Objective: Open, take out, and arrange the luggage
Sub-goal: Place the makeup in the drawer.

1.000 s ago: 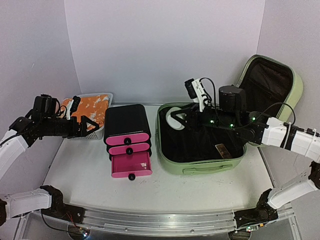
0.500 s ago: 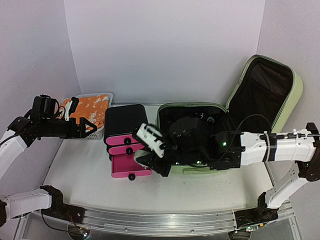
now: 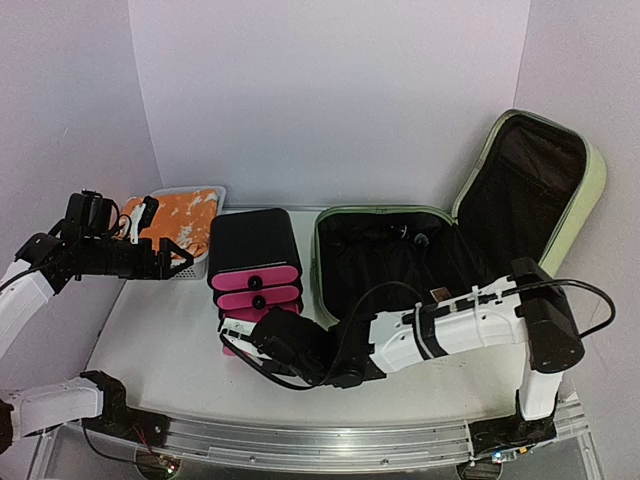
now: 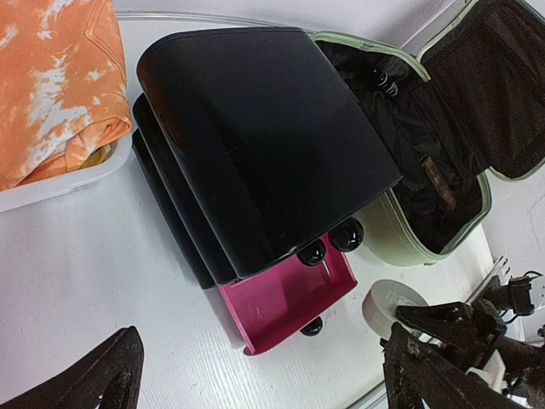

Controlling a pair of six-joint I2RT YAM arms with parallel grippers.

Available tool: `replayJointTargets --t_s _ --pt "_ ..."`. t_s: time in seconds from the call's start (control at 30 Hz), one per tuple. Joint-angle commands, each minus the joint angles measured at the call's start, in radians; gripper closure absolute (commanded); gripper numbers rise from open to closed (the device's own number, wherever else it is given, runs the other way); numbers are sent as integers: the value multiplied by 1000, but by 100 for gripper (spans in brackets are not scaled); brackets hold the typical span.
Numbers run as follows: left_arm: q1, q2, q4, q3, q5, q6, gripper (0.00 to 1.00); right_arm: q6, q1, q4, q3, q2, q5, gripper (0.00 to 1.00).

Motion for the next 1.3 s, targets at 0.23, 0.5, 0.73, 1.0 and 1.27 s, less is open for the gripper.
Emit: replayJointTargets --t_s 0.23,0.5,0.73,1.0,1.27 --pt "-1 -7 -3 47 -8 25 1 -246 -11 213 102 180 164 94" --pt "-1 -2 -1 34 -1 28 0 -279 -57 252 175 281 136 91" --pt "-1 13 -1 35 1 33 1 -310 -81 262 261 370 125 79" --pt "-2 48 -1 27 -8 50 1 -315 -92 266 313 415 110 70" --pt "-2 55 3 32 -8 52 1 -302 -94 266 311 384 59 37"
